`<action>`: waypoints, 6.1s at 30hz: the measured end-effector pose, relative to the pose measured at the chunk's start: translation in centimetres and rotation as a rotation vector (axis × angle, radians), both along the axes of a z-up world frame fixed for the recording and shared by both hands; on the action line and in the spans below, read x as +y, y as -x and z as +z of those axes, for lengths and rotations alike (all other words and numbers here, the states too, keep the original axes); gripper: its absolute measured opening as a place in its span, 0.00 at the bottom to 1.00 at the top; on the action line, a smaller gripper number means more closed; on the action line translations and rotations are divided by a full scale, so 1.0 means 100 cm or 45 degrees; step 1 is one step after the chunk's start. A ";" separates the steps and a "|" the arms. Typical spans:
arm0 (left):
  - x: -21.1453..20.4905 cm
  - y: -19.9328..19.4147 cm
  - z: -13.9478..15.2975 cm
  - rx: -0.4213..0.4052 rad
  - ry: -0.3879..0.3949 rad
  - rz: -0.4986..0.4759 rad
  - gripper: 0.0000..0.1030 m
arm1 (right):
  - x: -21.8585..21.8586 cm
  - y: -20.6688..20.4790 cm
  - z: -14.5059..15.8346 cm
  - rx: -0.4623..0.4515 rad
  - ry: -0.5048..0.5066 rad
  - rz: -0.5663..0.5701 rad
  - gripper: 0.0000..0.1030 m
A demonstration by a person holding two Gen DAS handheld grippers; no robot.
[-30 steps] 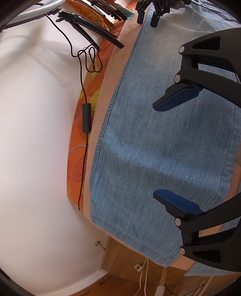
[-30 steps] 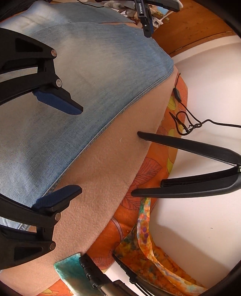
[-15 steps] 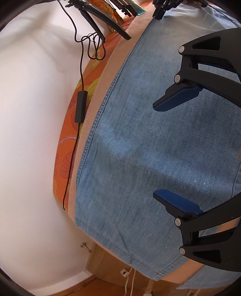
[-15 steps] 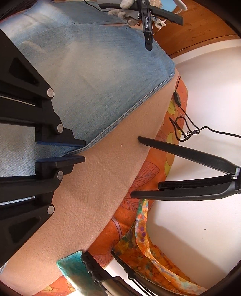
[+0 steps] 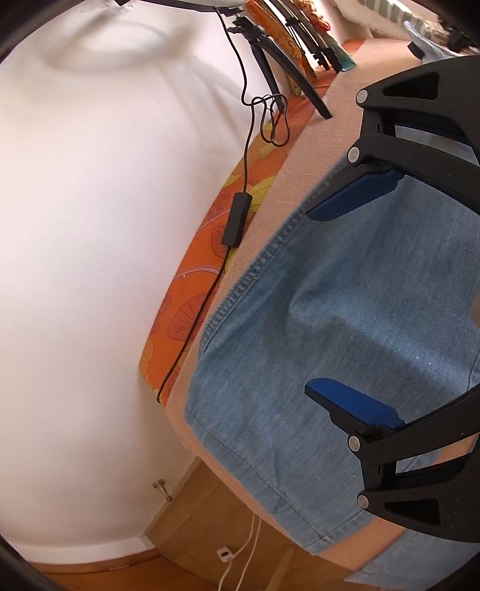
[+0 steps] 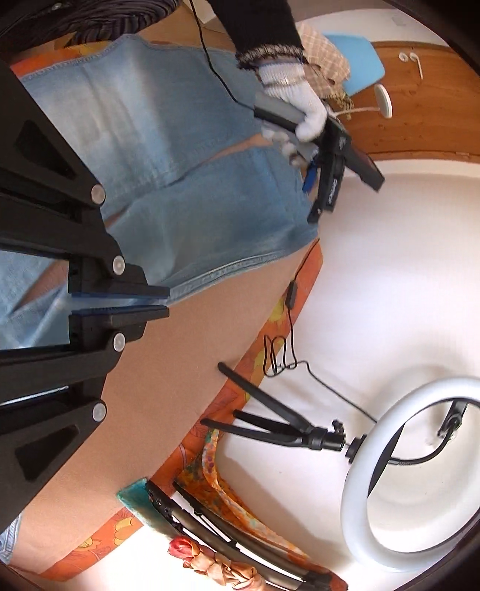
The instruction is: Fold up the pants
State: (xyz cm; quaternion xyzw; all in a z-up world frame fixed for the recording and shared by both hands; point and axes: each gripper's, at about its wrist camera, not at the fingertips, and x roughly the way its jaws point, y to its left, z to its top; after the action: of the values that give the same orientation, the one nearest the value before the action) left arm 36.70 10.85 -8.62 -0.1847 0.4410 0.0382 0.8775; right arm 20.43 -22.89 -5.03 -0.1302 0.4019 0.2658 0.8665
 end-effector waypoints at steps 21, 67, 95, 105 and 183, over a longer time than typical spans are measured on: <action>-0.021 -0.031 -0.046 0.143 -0.032 -0.026 0.85 | -0.075 -0.128 -0.075 0.314 -0.096 -0.151 0.68; -0.012 -0.017 -0.051 0.038 -0.123 0.099 0.06 | 0.029 0.071 -0.041 0.133 0.000 0.199 0.00; 0.072 0.227 0.032 -0.350 0.055 0.242 0.04 | 0.048 0.172 0.061 -0.124 0.036 0.006 0.00; 0.089 0.316 -0.025 -0.280 0.178 0.353 0.04 | 0.072 0.242 0.031 0.048 0.100 0.125 0.00; 0.199 0.343 -0.074 -0.264 0.388 0.506 0.06 | 0.475 -0.095 -0.076 0.375 -0.152 0.470 0.00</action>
State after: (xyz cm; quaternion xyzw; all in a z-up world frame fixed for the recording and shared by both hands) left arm 2.39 30.79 -15.97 -0.4004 0.3046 0.1237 0.8553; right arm 29.94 24.61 -12.63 -0.1099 0.4771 0.4589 0.7414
